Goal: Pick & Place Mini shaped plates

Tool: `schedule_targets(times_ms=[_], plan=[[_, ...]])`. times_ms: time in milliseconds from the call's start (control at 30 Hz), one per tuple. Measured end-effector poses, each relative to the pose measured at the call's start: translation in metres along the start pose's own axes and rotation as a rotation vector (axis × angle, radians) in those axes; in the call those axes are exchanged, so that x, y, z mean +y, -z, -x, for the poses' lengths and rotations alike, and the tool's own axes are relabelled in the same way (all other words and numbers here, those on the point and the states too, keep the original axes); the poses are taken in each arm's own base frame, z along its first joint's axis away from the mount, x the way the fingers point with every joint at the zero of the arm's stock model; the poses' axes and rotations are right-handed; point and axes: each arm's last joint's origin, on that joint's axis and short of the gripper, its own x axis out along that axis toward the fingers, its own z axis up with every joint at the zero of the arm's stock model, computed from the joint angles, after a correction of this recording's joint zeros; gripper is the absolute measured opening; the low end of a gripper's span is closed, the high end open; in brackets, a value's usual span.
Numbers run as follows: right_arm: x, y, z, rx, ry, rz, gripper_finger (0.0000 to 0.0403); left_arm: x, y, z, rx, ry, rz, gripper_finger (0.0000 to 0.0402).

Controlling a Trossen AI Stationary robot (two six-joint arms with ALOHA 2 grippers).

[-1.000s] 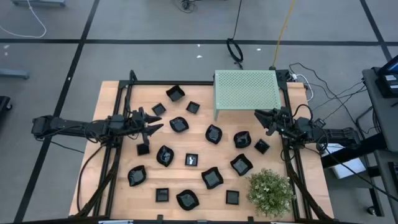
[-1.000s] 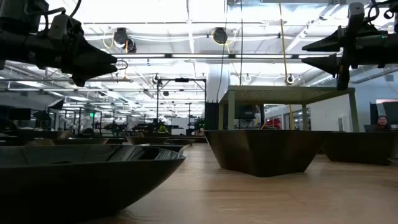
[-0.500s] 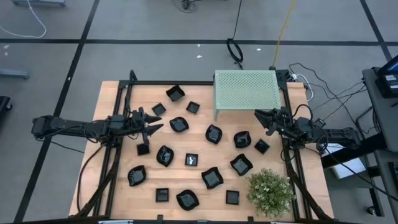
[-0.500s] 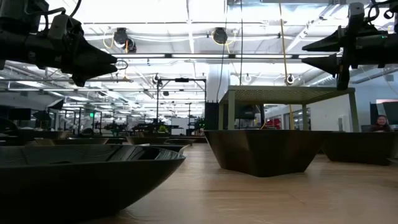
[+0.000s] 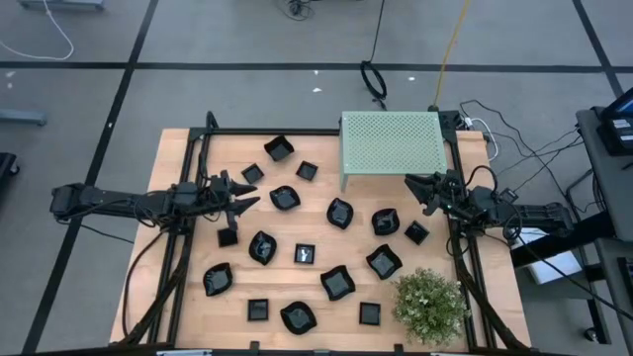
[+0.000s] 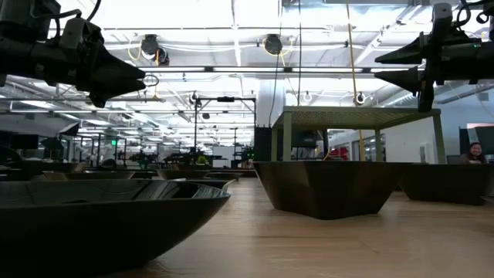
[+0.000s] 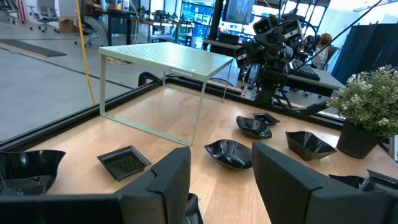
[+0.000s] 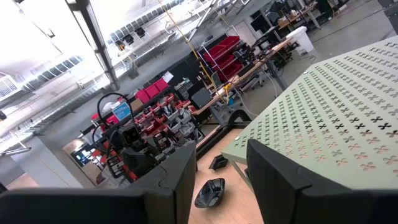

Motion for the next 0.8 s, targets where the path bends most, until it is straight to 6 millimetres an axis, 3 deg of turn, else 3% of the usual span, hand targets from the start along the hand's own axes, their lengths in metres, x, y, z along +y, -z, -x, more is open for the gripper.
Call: schedule_targets(times_ms=[800], plan=[[0.0017,-0.0031,0.0,-0.032,-0.013,-0.028,0.0132,0.0,0.0,0.0,0.0,0.0,0.0,0.0175]])
